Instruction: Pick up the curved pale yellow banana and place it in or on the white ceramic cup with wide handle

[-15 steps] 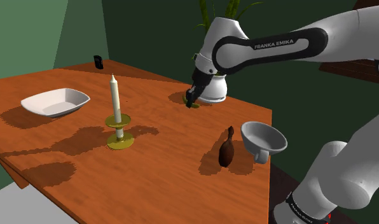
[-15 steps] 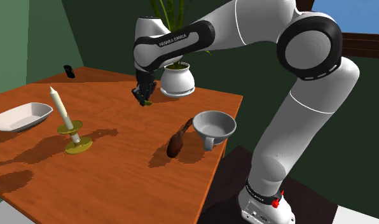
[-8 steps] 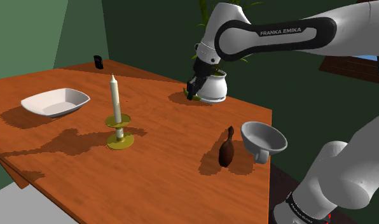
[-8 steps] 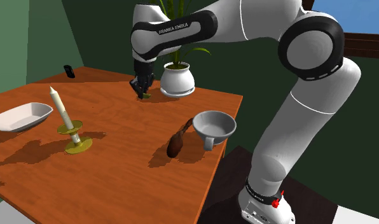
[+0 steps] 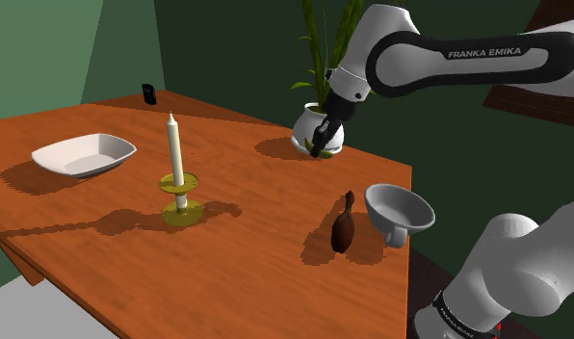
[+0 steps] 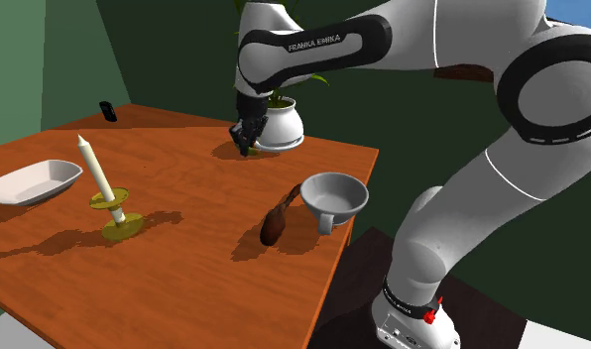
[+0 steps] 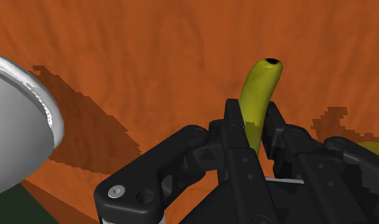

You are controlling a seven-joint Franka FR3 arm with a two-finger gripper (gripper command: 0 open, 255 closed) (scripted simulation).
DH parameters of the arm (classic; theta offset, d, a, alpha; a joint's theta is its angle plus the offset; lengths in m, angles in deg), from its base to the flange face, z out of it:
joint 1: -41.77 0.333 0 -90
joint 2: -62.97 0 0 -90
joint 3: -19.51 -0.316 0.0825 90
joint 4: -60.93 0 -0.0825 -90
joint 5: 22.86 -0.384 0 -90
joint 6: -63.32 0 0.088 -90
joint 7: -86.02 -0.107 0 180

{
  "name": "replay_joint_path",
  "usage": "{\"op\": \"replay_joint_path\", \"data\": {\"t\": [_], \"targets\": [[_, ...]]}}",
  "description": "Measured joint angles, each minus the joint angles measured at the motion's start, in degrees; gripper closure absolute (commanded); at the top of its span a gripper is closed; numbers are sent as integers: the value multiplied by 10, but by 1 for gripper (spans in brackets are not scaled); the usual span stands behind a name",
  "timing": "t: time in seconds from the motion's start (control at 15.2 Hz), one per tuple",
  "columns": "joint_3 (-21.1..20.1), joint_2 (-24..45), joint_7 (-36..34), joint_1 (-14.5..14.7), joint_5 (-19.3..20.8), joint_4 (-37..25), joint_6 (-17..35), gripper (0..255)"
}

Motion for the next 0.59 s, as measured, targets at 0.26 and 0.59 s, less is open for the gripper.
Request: {"op": "replay_joint_path", "data": {"t": [0.26, 0.59], "targets": [[15, -97, 16, -1, -2, 75, -23, 255], [40, -212, 41, -7, 5, 153, -63, 255]]}}
